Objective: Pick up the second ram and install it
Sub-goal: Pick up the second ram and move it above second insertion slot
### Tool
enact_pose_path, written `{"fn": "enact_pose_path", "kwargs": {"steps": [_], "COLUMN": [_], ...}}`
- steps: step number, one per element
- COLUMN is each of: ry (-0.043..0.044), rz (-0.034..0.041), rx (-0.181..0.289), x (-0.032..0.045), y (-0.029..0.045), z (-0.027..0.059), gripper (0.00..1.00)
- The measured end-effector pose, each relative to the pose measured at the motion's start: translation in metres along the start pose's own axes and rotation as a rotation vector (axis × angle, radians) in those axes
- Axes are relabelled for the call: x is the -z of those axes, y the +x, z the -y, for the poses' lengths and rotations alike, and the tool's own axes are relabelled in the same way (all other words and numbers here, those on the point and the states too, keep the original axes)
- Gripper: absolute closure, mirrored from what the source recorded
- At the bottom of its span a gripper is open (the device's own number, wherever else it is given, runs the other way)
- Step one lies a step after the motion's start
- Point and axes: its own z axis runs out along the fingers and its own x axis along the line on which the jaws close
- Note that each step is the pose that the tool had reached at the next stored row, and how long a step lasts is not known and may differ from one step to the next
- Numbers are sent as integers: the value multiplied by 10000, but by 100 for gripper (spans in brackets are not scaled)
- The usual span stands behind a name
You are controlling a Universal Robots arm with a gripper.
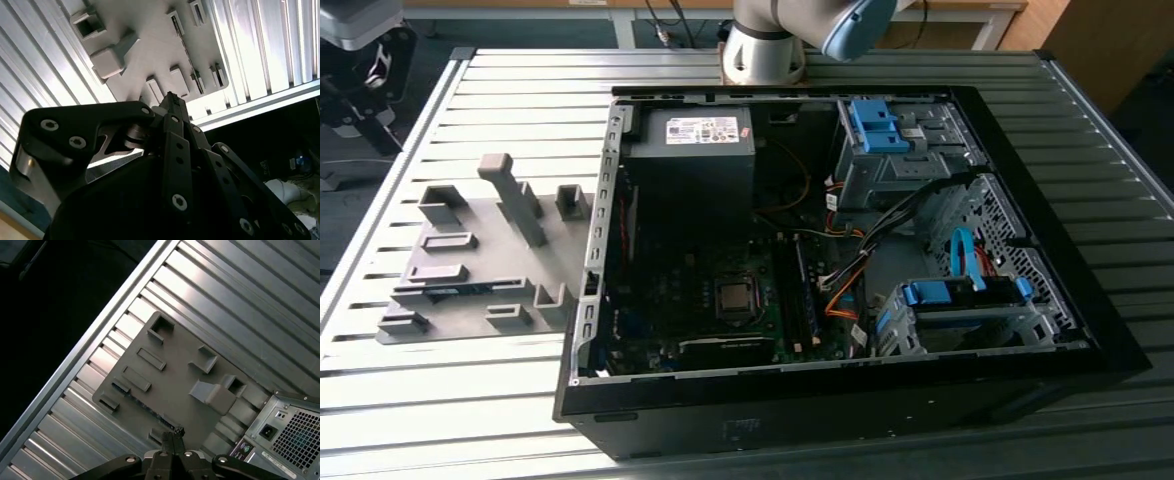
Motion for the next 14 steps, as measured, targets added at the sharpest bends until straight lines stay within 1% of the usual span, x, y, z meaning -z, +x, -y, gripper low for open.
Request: {"fn": "enact_pose_path", "kwargs": {"steps": [14], "ry": [-48], "rz": [-88], "rx": [1974], "x": [-3], "y": [16], "z": [-10], "gripper": [89]}}
